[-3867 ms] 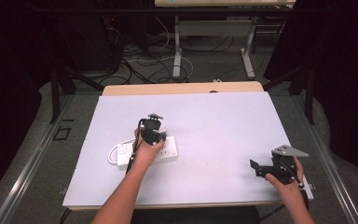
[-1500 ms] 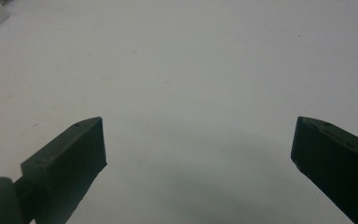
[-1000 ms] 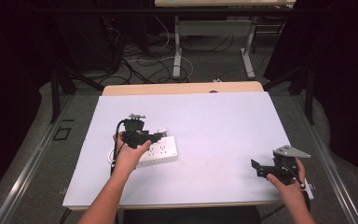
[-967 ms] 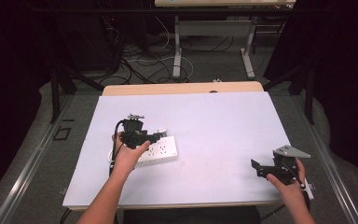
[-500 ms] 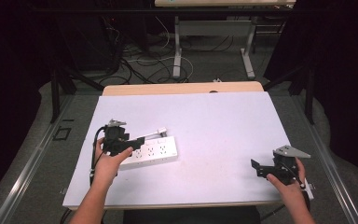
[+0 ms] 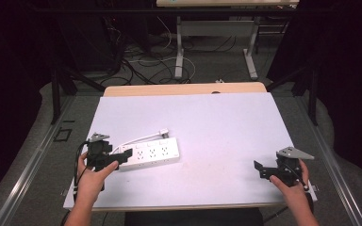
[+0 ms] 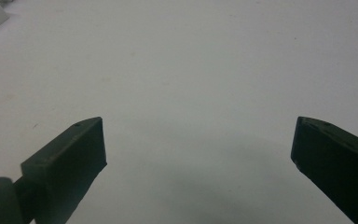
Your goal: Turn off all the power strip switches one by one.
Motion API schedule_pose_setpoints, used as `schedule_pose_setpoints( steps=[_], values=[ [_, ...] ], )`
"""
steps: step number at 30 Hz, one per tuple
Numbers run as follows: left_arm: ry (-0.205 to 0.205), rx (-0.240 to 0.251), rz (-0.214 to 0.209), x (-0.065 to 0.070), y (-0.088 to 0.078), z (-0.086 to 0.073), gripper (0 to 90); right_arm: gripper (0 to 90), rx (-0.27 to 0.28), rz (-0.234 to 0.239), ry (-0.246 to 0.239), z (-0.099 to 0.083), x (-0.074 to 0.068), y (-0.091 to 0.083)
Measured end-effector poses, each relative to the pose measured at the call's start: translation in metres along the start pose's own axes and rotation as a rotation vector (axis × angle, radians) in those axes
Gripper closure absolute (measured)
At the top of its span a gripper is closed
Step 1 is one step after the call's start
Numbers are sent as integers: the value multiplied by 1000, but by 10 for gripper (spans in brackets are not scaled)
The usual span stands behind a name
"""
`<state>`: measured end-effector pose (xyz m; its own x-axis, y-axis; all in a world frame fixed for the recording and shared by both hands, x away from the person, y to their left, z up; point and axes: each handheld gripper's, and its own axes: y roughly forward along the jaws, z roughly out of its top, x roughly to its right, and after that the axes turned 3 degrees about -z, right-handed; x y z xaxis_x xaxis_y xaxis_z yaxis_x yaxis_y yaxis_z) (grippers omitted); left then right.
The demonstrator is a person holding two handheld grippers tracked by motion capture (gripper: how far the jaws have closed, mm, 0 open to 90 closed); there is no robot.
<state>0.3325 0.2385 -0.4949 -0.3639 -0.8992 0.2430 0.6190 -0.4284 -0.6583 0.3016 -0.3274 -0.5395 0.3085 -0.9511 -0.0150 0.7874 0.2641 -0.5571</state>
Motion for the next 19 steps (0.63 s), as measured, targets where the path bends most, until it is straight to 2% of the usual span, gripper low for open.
schedule_pose_setpoints(
  steps=[4, 6, 7, 8, 9, 12, 19],
  values=[
    [-16, -2, 9, -6, -2, -10, 3, 29, -2, 1, 6, 0, -1, 0],
    [-9, 5, 5, -9, -3, -14, 3, 29, -2, 2, 6, 0, 0, 1],
    [-18, 2, 3, -9, -4, -15, 3, 29, -4, 1, 8, 0, -1, 1],
    [-29, 21, 10, -9, -4, -17, 3, 29, -5, 1, 9, 0, -1, 2],
    [-15, 24, 16, -11, -4, -18, 3, 28, -5, 1, 5, 0, 0, 2],
    [-40, 48, 16, -13, -7, -20, 3, 29, -7, 2, -1, 0, 0, 2],
    [-42, 66, 35, -17, -12, -23, 4, 29, 2, -2, 0, 0, 1, 4]
  ],
)
